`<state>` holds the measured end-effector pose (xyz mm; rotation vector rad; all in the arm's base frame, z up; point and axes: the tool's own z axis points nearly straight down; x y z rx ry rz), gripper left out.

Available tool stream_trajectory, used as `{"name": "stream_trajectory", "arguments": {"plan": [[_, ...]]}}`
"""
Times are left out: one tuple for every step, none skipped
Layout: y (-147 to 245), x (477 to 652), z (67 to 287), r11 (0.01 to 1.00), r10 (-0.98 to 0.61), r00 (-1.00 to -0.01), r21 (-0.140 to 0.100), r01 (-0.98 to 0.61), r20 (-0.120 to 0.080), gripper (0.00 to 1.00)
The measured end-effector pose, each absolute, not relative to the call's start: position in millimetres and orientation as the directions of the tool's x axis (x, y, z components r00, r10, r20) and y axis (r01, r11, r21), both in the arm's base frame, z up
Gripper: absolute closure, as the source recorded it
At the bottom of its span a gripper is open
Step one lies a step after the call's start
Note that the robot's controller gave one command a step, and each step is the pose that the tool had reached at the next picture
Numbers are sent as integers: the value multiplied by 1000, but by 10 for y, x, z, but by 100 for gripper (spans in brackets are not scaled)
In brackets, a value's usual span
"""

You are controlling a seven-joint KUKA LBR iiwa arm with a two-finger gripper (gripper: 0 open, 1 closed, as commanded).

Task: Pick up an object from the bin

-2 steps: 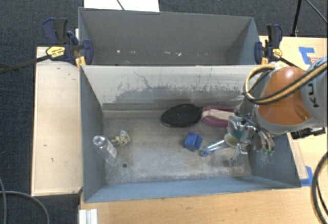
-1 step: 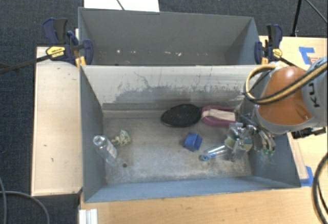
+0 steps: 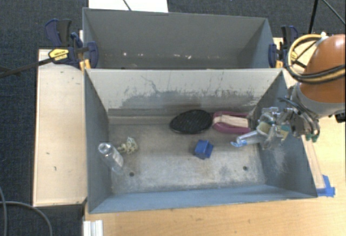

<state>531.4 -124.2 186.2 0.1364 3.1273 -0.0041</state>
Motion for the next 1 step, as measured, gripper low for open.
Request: {"name": "stream_trajectory", "arguments": {"plan": [[-1269,5362,3171,994,111,-994,-1,111,-14,100]]}}
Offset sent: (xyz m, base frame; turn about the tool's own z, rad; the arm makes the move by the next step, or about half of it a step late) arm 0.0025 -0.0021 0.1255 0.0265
